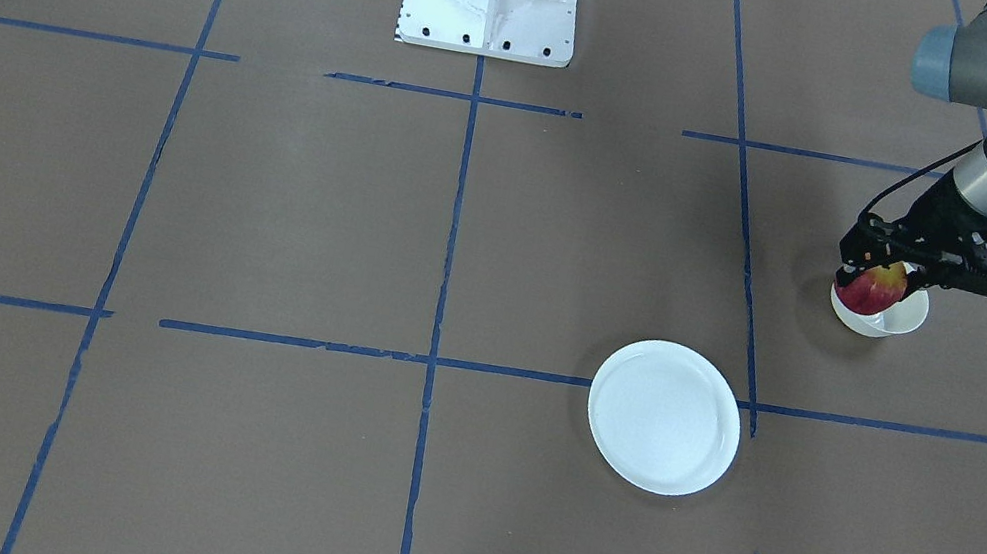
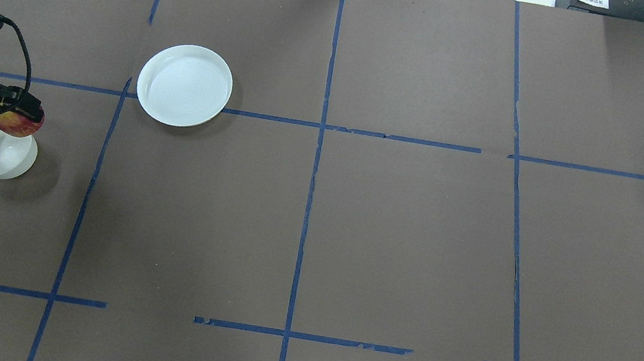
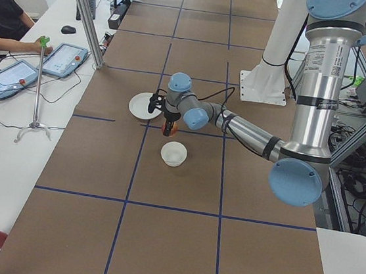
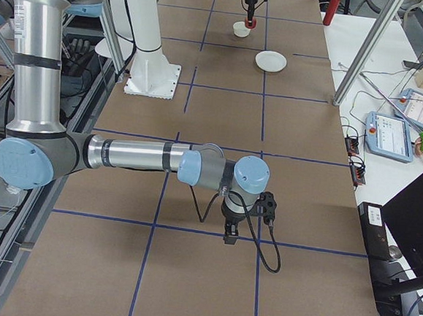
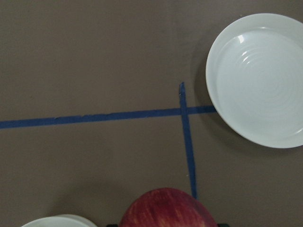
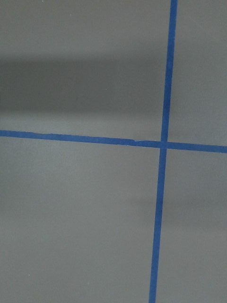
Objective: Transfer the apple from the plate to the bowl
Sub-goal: 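Lift the apple with the left gripper and carry it over the white bowl, then lower the apple into the bowl and open the left gripper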
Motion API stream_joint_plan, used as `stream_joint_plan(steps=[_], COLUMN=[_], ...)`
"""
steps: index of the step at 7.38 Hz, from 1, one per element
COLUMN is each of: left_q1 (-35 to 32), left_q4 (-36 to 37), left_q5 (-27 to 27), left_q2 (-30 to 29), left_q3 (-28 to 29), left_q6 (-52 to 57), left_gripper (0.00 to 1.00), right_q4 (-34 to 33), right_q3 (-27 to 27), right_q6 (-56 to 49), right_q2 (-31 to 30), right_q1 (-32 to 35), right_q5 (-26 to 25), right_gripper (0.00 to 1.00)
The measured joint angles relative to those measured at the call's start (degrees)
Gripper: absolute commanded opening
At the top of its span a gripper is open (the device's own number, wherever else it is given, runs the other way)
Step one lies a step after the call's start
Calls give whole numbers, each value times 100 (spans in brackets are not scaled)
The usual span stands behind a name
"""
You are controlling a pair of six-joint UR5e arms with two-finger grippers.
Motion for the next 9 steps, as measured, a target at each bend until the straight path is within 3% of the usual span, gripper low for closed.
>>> stream_joint_plan(steps=[9], left_q1=[11], left_q4=[-259], left_q5=[-38], left_q2=[256], left_q3=[700], left_q6=[301], left_gripper=[0], right_q4=[0], right_q3=[0], right_q6=[0], right_q2=[0], right_q1=[0], right_q5=[0], right_gripper=[100])
